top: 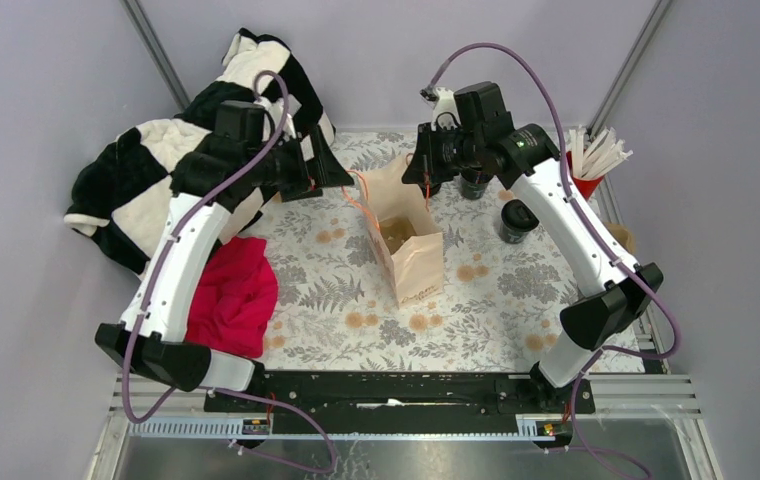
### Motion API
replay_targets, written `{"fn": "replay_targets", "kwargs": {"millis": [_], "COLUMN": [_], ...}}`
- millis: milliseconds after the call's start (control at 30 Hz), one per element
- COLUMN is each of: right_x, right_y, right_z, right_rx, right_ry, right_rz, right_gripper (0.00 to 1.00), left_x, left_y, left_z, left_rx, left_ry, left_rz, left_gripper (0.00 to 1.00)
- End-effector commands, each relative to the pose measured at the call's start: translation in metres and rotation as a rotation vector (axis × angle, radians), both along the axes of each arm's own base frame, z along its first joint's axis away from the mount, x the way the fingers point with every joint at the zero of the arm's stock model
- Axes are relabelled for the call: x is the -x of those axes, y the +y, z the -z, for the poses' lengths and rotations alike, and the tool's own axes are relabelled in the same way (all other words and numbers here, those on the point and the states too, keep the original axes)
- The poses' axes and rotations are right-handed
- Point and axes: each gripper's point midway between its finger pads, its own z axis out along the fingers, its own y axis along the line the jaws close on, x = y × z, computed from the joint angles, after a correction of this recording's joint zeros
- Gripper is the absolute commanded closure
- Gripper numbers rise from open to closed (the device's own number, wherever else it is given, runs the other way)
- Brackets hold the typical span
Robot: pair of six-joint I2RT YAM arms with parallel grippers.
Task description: Pack the takeout coffee
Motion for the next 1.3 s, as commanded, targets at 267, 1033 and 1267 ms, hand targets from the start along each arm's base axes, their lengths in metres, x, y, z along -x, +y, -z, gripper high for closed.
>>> {"fn": "replay_targets", "kwargs": {"millis": [267,1033,1267], "right_x": [0.028,0.04,0.041], "right_y": [0.008,0.016,0.017], "right_z": [-0.014,-0.031,-0.031], "right_rx": [-0.04,-0.113,-0.116], "right_ry": [-0.014,0.017,0.02], "right_rz": [-0.189,-0.233,-0.241], "right_gripper": [1.0,1.0,1.0], "left_x": [-0.085,-0.097,-0.085], "left_y": [0.066,-0.069,-0.062], "left_z": [-0.112,0.01,0.03], "left_rx": [-0.215,-0.223,-0.352], "left_ry": [-0.458,-0.319,-0.313], "left_rz": [-0.41,0.215,0.173], "left_gripper": [0.01,0.35,0.47]}}
